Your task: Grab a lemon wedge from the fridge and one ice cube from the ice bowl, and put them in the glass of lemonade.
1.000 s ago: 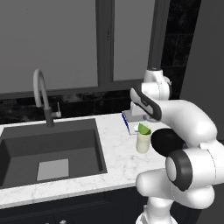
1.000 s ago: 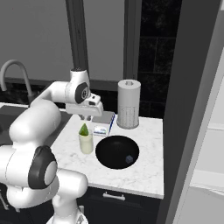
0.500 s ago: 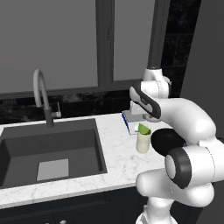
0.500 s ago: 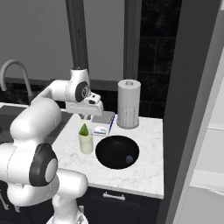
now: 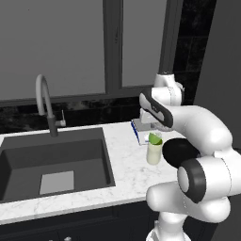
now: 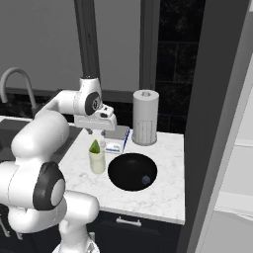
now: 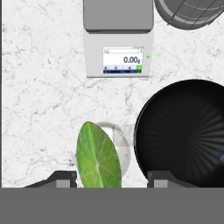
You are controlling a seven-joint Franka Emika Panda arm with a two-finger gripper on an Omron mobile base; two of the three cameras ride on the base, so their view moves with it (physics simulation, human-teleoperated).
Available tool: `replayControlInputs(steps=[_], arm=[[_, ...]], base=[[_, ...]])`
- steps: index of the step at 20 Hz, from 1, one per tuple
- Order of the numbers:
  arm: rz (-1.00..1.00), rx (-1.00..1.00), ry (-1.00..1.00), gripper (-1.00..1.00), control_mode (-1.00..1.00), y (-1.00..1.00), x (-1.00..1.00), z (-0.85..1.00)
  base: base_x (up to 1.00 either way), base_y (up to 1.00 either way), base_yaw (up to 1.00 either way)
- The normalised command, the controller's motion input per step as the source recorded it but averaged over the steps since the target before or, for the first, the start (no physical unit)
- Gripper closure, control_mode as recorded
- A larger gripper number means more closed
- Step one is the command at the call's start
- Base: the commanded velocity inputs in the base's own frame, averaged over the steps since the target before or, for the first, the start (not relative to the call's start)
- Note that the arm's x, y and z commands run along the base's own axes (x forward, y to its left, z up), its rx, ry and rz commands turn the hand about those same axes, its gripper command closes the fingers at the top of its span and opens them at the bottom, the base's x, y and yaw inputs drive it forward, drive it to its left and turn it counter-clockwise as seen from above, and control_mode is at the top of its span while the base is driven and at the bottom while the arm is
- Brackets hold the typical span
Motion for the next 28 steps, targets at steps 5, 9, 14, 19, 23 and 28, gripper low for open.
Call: replayControlInputs(steps=[5, 9, 14, 19, 23, 28], arm=[[0.0, 0.0, 0.0, -1.0, -1.0, 0.0, 0.0, 0.0], [0.0, 0.0, 0.0, -1.0, -1.0, 0.0, 0.0, 0.0], [0.0, 0.0, 0.0, -1.0, -1.0, 0.0, 0.0, 0.0], [0.0, 0.0, -0.06, -1.0, -1.0, 0.0, -0.09, 0.01], [0.0, 0.0, -0.06, -1.0, -1.0, 0.0, -0.12, 0.04], [0.0, 0.0, -0.03, -1.0, -1.0, 0.0, -0.21, 0.01]], base=[[0.0, 0.0, 0.0], [0.0, 0.0, 0.0], [0.0, 0.0, 0.0], [0.0, 0.0, 0.0], [0.0, 0.0, 0.0], [0.0, 0.0, 0.0]])
